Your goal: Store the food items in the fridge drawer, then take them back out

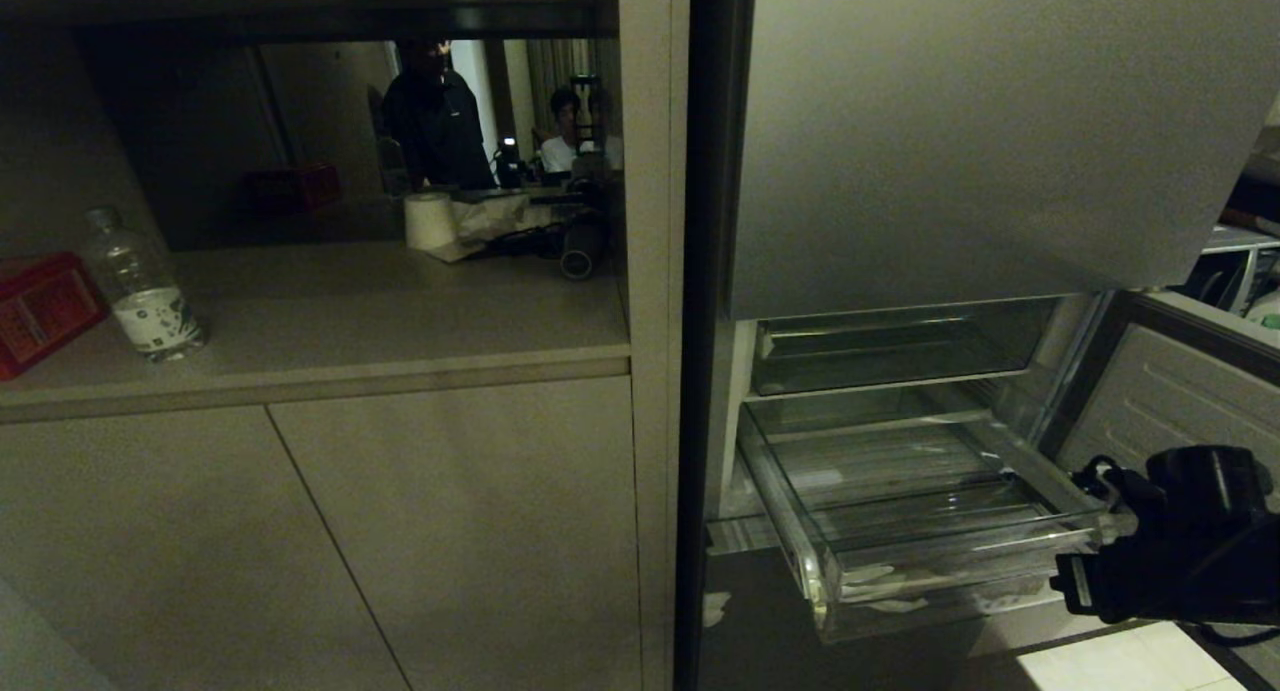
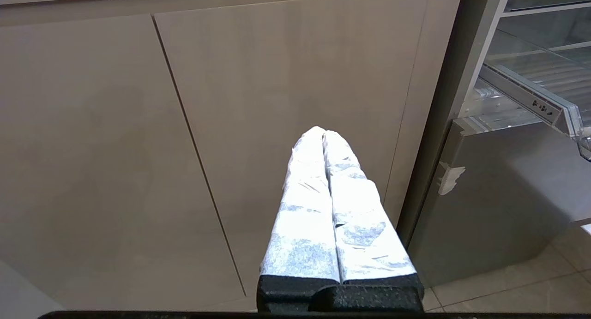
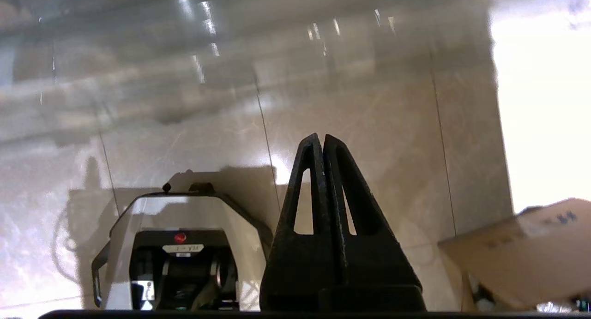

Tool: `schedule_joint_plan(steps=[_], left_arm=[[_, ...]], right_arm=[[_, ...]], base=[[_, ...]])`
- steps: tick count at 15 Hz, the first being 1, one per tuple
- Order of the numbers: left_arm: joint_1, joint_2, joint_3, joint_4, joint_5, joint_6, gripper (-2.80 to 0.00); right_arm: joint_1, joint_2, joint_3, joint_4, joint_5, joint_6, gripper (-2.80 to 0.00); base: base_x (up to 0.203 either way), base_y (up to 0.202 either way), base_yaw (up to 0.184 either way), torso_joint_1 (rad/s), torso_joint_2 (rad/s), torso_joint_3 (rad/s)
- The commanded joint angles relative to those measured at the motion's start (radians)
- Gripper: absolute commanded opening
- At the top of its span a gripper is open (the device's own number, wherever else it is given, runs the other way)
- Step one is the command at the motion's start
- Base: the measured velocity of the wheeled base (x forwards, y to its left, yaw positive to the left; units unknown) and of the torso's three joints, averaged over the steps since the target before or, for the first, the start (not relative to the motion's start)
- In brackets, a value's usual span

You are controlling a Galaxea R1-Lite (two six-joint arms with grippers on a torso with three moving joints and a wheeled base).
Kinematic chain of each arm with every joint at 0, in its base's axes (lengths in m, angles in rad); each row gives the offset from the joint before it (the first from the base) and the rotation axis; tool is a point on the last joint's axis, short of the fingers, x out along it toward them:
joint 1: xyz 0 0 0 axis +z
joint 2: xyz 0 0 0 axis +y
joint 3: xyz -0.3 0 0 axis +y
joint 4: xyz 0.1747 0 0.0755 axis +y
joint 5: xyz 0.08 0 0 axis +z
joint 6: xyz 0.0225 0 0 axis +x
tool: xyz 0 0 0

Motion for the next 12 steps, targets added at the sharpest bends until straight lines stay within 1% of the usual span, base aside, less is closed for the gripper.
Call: schedule_joint_plan(steps=[1, 4, 6, 9, 12], left_arm=[[0.000, 0.001, 0.000, 0.000, 0.000, 0.000, -2.80], [0.000, 0.001, 0.000, 0.000, 0.000, 0.000, -2.80], [0.000, 0.001, 0.000, 0.000, 0.000, 0.000, -2.80], [0.000, 0.001, 0.000, 0.000, 0.000, 0.000, -2.80], [0.000, 0.001, 0.000, 0.000, 0.000, 0.000, -2.80]], right_arm=[[0.035, 0.164, -0.113, -0.002, 0.003, -0.003, -2.80], [0.088, 0.274, -0.255, -0.002, 0.004, -0.002, -2.80], [0.110, 0.306, -0.326, -0.002, 0.016, -0.001, -2.80], [0.118, 0.340, -0.430, -0.002, 0.094, 0.004, -2.80], [0.120, 0.376, -0.518, -0.007, 0.150, 0.028, -2.80]], base=[[0.000, 0.000, 0.000, 0.000, 0.00, 0.000], [0.000, 0.000, 0.000, 0.000, 0.00, 0.000], [0.000, 0.000, 0.000, 0.000, 0.00, 0.000], [0.000, 0.000, 0.000, 0.000, 0.00, 0.000], [0.000, 0.000, 0.000, 0.000, 0.00, 0.000]])
